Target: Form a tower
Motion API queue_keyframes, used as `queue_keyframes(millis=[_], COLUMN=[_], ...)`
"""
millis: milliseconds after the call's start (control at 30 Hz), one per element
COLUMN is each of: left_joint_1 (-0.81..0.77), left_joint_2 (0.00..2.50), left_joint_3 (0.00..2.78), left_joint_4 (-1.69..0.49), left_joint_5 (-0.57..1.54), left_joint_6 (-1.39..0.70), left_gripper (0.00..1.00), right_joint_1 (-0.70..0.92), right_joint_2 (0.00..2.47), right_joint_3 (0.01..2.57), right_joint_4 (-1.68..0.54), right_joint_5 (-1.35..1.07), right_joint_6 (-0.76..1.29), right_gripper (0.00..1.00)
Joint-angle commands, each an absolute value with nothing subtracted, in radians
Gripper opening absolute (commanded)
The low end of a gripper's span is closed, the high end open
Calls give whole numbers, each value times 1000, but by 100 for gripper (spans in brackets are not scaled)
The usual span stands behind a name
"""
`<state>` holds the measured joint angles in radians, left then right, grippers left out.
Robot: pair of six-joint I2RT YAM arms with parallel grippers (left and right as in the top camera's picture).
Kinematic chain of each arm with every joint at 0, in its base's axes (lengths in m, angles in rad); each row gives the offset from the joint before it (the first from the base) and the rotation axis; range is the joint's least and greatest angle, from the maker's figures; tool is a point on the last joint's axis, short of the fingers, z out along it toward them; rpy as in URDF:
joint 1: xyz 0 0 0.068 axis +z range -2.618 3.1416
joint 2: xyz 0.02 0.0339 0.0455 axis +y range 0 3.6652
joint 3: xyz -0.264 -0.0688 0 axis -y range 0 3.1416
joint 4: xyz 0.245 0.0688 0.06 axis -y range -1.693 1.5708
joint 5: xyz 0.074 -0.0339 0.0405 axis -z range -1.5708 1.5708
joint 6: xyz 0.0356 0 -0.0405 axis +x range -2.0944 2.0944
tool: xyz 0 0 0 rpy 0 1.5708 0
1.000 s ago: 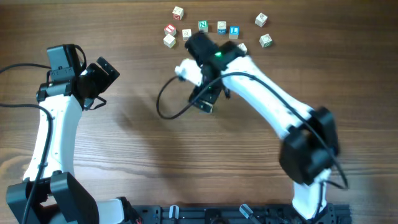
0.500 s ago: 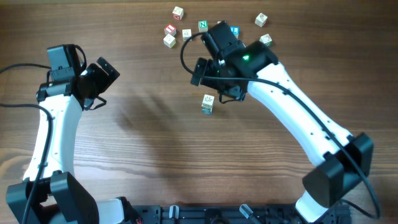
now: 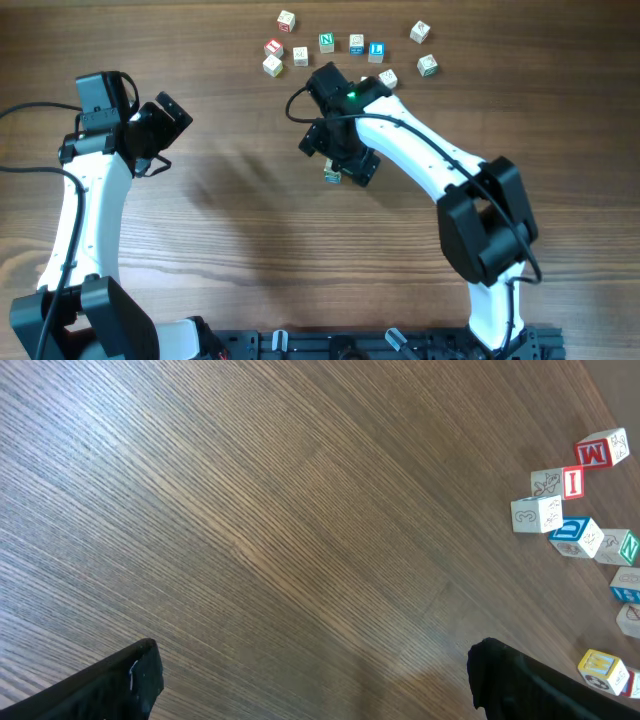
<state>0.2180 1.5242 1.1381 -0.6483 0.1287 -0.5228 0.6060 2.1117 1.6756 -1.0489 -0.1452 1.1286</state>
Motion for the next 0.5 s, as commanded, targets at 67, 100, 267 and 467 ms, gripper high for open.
queue_keyframes(millis=[67,100,267,467], left_joint_1=[218,218,218,218], left_joint_2=[1523,1523,1523,1523], left_joint_3=[1132,1132,1132,1132], left_joint_4=[-649,-649,-652,-652], left_joint_5=[122,122,122,122], left_joint_6=[-532,-532,-532,-532], left_gripper=[100,100,100,100], right_joint_1=[603,601,591,583], right_joint_2=[2152,2152,2179,2207], right_joint_3=[1675,1675,1675,1675], right_joint_4=[-1052,-1049,-1032,-1010], right_joint_5=[-108,-109,-92,-113], right_joint_6=[1122,1114,1073,1039], right_gripper=[98,98,96,87])
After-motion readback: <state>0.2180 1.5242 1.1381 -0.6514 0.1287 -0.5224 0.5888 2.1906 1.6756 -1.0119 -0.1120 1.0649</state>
